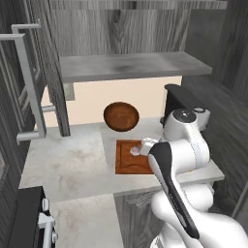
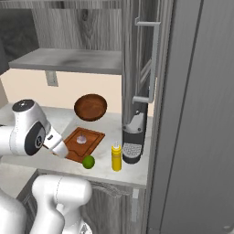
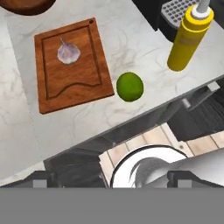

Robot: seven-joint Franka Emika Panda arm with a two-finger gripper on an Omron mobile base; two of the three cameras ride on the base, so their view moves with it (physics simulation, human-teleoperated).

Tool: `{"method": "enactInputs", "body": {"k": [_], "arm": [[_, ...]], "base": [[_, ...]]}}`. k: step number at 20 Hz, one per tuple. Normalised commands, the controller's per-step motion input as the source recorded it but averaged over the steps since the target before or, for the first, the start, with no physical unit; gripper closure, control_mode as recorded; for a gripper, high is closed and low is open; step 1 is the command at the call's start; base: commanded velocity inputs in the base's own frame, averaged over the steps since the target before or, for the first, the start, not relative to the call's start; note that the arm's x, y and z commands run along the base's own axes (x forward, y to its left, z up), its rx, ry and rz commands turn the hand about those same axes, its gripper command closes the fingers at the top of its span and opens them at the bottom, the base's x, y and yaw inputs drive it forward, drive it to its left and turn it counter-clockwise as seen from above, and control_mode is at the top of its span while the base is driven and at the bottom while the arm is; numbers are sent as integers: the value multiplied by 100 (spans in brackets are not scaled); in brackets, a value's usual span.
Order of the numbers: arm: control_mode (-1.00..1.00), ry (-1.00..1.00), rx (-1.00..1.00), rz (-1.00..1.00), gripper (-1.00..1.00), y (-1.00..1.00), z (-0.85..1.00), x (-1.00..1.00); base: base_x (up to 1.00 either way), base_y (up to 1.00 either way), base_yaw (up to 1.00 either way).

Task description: Open the cabinet. Place the bowl and condiment on the counter. Then place the lime and garlic on the cutting board.

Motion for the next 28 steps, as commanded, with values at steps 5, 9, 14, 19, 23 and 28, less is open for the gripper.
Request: {"method": "enactInputs", "body": {"k": [5, 9, 14, 19, 23, 28], "arm": [[-100, 0, -2, 14, -100, -22, 0, -27], [-100, 0, -4, 24, -100, -13, -1, -14], [-100, 0, -10, 22, -100, -3, -4, -3], [-100, 5, -8, 17, -100, -5, 0, 0], [-100, 4, -4, 21, -100, -22, -5, 0], [-100, 0, -3, 13, -100, -30, -8, 0]], "base": [[0, 0, 0], [0, 0, 0], [0, 0, 0], [0, 0, 0], [0, 0, 0], [0, 0, 0]]}}
